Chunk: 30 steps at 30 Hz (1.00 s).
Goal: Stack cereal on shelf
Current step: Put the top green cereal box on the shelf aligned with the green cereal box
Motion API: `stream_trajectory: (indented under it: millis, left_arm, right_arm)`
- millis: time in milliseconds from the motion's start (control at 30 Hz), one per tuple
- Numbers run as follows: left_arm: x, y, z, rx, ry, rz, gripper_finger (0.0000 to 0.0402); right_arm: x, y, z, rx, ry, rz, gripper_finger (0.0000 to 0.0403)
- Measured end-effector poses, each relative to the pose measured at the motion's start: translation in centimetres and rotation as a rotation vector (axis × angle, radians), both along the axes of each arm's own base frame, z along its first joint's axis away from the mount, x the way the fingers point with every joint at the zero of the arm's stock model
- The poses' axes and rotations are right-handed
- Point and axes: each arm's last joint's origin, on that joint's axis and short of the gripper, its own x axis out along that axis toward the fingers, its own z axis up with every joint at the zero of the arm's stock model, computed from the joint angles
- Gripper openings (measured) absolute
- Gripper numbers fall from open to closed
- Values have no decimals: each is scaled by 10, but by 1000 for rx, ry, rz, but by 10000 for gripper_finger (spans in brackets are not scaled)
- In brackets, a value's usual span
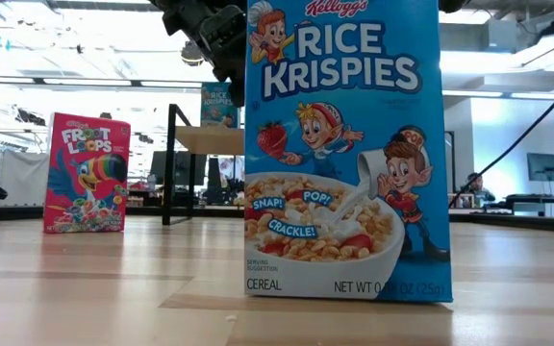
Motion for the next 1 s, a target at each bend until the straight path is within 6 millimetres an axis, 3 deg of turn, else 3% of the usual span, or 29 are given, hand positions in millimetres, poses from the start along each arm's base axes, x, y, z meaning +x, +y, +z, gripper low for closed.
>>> stream_trajectory:
  millis: [200, 467, 1000]
  left_arm:
    - [-7, 0, 9, 30, -4, 33, 332]
    - [-34, -7, 32, 79, 25, 78, 332]
    - [-96, -22, 80, 138, -20, 194, 332]
  right_arm:
    - [-9, 16, 8, 2, 14, 57, 260]
    - [-13, 38, 12, 47, -15, 108, 260]
    - [18, 49, -36, 120, 64, 101, 260]
